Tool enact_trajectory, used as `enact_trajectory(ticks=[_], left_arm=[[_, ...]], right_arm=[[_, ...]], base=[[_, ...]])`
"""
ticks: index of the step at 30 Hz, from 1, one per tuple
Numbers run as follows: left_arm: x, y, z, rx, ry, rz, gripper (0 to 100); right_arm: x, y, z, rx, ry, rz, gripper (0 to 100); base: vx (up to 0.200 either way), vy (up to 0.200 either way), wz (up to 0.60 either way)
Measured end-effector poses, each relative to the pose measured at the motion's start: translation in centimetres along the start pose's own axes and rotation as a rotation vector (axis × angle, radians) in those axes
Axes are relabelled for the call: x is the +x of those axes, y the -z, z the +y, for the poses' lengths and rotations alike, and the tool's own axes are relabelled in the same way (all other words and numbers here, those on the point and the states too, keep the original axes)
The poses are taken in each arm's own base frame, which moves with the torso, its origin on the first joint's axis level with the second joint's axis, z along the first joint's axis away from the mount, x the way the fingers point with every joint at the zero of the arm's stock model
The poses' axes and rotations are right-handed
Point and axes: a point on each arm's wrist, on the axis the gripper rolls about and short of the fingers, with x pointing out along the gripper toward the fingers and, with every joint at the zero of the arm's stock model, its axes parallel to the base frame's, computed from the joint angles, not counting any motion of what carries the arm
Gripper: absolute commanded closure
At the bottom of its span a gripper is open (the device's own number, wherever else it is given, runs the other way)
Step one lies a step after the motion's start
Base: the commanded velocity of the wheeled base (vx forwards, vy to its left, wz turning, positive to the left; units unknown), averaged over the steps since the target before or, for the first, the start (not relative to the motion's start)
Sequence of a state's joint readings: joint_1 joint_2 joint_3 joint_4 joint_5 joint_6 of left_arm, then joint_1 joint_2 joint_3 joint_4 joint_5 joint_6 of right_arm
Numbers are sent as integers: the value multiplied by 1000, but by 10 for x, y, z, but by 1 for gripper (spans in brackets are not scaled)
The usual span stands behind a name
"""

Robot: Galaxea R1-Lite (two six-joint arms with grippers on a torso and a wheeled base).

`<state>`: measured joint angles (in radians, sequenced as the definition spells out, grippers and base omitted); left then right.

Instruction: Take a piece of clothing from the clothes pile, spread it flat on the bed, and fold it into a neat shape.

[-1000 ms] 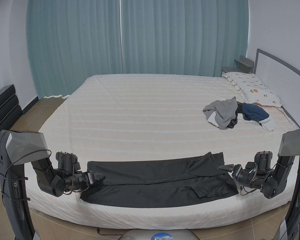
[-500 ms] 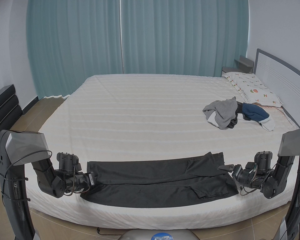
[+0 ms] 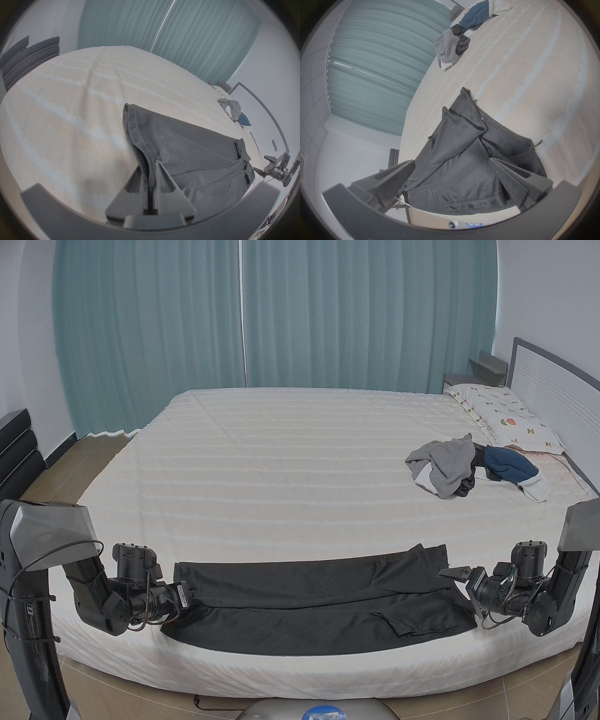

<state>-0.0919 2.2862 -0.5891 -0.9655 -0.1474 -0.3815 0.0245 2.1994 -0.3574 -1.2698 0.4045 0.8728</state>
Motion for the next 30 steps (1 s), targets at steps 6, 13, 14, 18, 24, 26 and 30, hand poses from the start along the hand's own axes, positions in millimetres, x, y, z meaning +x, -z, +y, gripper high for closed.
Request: enact_trajectory(ticks=[6, 13, 14, 18, 24, 26, 30], left_arm=[[-1, -3, -3, -53, 6, -11, 100], [-7, -6, -9, -52, 20, -28, 100], [-8, -6, -10, -51, 22, -29, 100], [-10, -8, -11, -50, 26, -38, 100], [-17, -10, -16, -41, 37, -47, 100], [-20, -11, -20, -41, 46, -52, 100], [-28, -14, -32, -45, 75, -62, 100]], right_arm=[[0, 0, 0, 1, -1, 0, 0], [0, 0, 0, 2, -1, -1, 0], [0, 0, 0, 2, -1, -1, 0], [-1, -1, 0, 1, -3, -5, 0], [-1, -2, 0, 2, -3, -7, 0], [-1, -2, 0, 2, -3, -8, 0], [-1, -2, 0, 2, -3, -8, 0]], base=[[0, 0, 0], [0, -171, 0], [0, -200, 0], [0, -200, 0], [0, -200, 0], [0, -200, 0], [0, -200, 0]])
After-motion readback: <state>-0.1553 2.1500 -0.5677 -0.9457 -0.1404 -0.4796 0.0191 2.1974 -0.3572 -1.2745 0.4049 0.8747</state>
